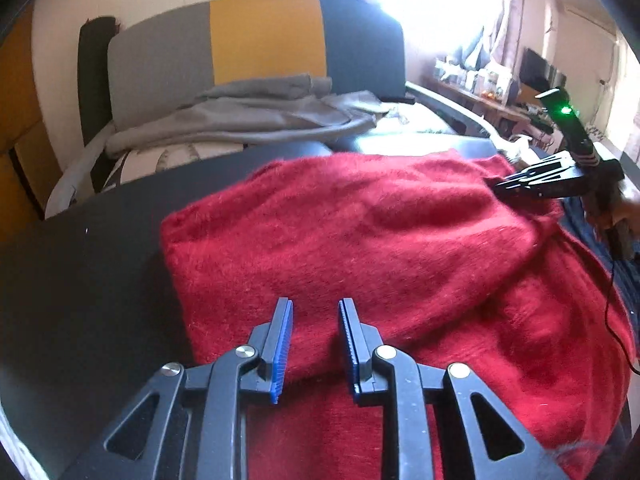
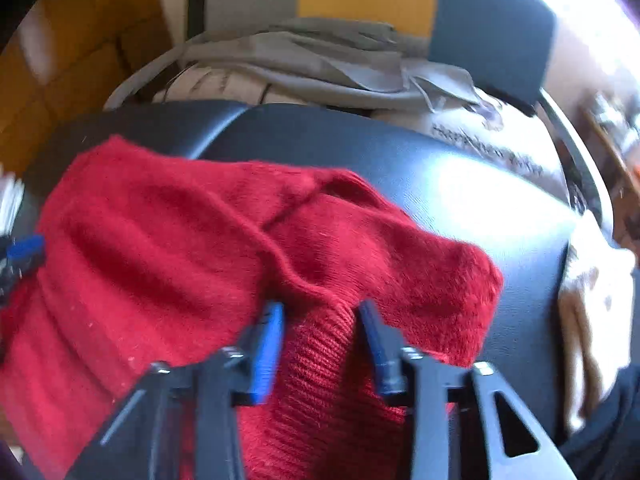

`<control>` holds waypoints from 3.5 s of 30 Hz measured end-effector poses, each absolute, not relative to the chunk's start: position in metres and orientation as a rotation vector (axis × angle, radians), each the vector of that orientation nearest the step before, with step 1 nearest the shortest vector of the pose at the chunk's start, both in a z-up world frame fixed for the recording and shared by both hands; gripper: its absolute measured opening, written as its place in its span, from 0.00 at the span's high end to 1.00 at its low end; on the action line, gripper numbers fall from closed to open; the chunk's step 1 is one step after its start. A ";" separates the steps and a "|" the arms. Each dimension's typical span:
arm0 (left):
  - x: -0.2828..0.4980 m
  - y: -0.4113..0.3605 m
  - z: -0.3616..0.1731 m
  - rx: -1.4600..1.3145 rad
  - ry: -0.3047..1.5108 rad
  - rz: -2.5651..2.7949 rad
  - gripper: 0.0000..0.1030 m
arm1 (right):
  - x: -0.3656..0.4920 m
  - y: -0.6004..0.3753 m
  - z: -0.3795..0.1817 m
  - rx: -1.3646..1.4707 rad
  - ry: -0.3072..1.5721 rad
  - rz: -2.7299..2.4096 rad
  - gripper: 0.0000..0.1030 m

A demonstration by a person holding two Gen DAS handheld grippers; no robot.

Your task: Fold clothes

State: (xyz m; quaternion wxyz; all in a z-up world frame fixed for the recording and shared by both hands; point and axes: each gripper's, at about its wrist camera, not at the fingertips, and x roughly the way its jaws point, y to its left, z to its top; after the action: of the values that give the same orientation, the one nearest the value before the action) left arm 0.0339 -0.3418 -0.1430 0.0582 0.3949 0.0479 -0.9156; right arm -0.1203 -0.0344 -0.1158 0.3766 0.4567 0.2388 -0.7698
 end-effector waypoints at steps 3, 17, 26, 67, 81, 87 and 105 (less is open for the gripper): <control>0.037 -0.336 -0.135 1.135 0.096 -2.807 0.75 | -0.110 -0.042 -0.096 1.110 0.719 -1.962 0.90; 0.039 -0.359 -0.155 1.303 0.409 -2.764 0.72 | -0.137 -0.029 -0.112 1.217 0.653 -2.157 0.74; 0.025 -0.374 -0.126 1.124 0.409 -2.777 0.71 | -0.117 0.017 -0.050 1.059 0.292 -2.145 0.57; 0.141 -0.362 -0.130 1.104 0.447 -2.612 0.65 | -0.014 0.108 -0.079 1.187 -0.027 -2.127 0.03; 0.299 -0.324 -0.170 1.168 0.699 -2.574 0.58 | 0.105 0.264 -0.126 1.307 -0.364 -2.003 0.14; 0.293 -0.295 -0.171 1.208 0.591 -2.633 0.53 | 0.124 0.256 -0.129 1.292 -0.273 -1.964 0.40; 0.280 -0.252 -0.172 1.254 0.305 -2.650 0.43 | 0.153 0.230 -0.136 1.286 -0.229 -1.853 0.73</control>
State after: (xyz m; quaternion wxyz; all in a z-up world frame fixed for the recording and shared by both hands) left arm 0.2800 -0.2523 -0.1722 0.0969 0.4236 0.1029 -0.8948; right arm 0.1532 0.2305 -0.1362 0.4234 0.5138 -0.0913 -0.7406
